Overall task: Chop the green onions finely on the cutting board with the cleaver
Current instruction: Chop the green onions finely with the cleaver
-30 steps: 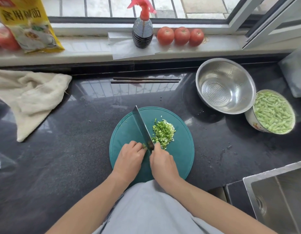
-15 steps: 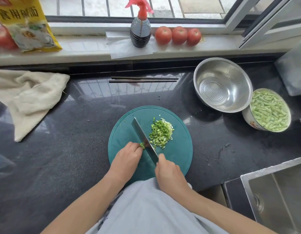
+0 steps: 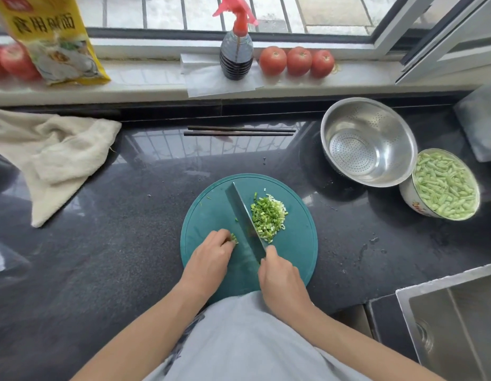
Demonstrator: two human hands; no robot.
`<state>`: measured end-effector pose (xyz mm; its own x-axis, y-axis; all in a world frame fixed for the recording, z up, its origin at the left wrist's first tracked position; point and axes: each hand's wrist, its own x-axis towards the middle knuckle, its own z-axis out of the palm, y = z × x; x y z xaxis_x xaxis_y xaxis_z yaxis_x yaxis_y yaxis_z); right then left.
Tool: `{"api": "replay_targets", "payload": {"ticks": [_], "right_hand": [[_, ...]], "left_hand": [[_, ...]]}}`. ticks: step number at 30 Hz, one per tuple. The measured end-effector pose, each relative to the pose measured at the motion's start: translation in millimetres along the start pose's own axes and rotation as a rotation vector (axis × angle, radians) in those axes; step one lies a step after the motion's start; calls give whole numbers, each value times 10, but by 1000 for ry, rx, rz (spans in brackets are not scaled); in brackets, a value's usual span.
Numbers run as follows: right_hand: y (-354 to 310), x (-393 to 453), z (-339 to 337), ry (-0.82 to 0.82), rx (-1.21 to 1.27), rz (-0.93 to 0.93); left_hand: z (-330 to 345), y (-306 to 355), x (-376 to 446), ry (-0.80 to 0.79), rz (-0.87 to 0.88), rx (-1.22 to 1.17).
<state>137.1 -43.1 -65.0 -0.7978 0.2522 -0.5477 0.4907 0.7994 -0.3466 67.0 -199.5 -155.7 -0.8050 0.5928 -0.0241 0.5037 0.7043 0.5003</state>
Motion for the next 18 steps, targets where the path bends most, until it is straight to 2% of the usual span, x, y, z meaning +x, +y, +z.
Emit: {"api": "replay_targets", "payload": {"ticks": [10,14,18], "right_hand": [[15,-97,112,-115,-88,-7],[-127,87,191,-56,-133,-27],[-286,270,215,32,-69,-48]], "left_hand": [[1,-40,0,-29,55,51],[10,-49,32,-15,95,43],[-4,-55,19,11,141,58]]}}
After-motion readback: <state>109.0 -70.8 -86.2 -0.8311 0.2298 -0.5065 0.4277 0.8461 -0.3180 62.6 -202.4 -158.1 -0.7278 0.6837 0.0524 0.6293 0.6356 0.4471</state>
